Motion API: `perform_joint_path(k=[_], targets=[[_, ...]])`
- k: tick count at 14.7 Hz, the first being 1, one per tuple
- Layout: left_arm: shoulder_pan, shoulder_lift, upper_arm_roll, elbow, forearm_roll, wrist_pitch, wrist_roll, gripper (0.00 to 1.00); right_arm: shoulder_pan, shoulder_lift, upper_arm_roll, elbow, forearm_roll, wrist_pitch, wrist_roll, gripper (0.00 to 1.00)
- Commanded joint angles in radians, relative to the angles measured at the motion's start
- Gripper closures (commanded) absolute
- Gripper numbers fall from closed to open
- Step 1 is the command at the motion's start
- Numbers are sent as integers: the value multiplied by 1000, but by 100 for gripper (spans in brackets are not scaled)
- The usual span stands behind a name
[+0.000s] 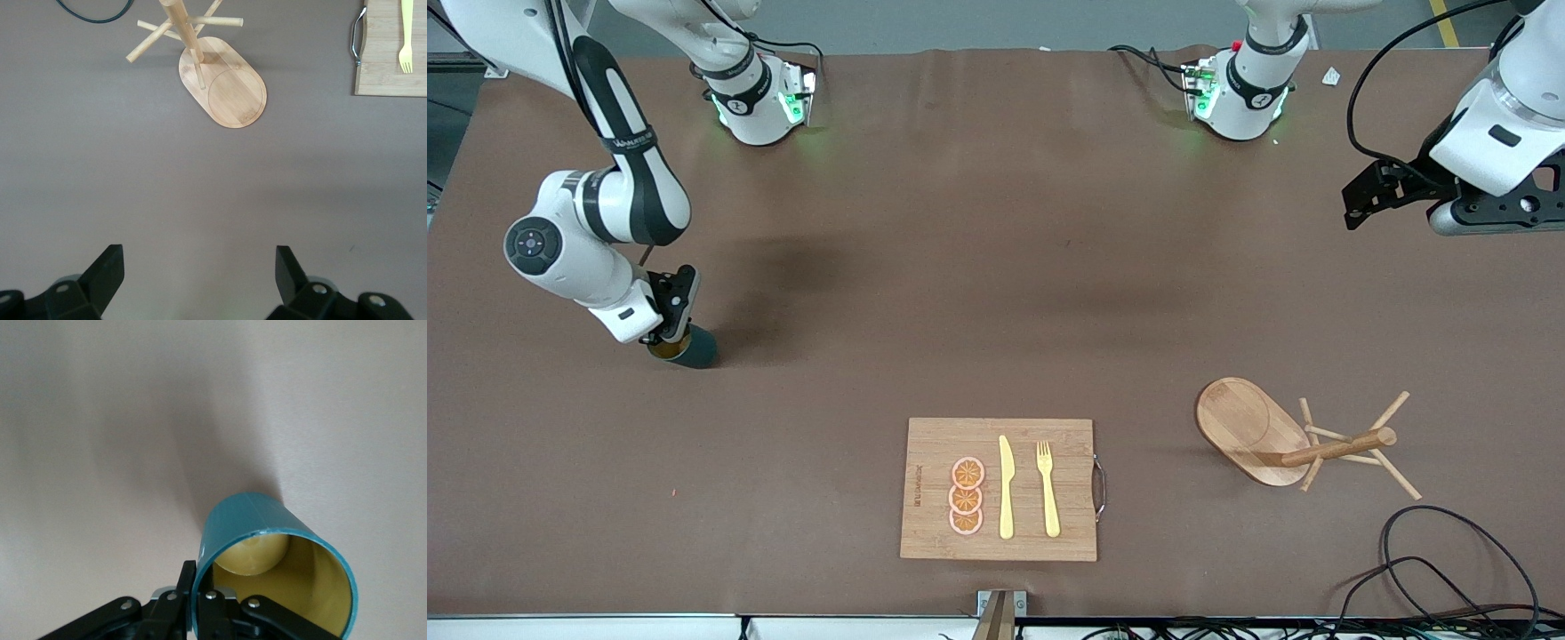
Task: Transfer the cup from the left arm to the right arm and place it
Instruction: 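Carry the mug with the right gripper away from the cutting board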
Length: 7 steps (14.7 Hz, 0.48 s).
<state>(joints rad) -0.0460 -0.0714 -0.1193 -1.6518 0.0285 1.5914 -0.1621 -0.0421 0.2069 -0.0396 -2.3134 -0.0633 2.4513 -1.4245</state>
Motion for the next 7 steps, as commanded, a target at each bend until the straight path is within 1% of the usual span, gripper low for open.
perform_joint_path(k=[1,4,6,7], targets=[[9,-8,-5,-3,16,1,16,0,-35,-67,20,-80,-20,34,-16,98],[9,-8,-5,-3,16,1,18,0,-38,-69,20,-86,-20,31,-19,97],[9,-8,-5,-3,16,1,18,0,-38,-67,20,-87,-20,34,-19,92],[9,-8,-5,-3,16,1,18,0,-38,-67,20,-87,-20,32,-19,86]])
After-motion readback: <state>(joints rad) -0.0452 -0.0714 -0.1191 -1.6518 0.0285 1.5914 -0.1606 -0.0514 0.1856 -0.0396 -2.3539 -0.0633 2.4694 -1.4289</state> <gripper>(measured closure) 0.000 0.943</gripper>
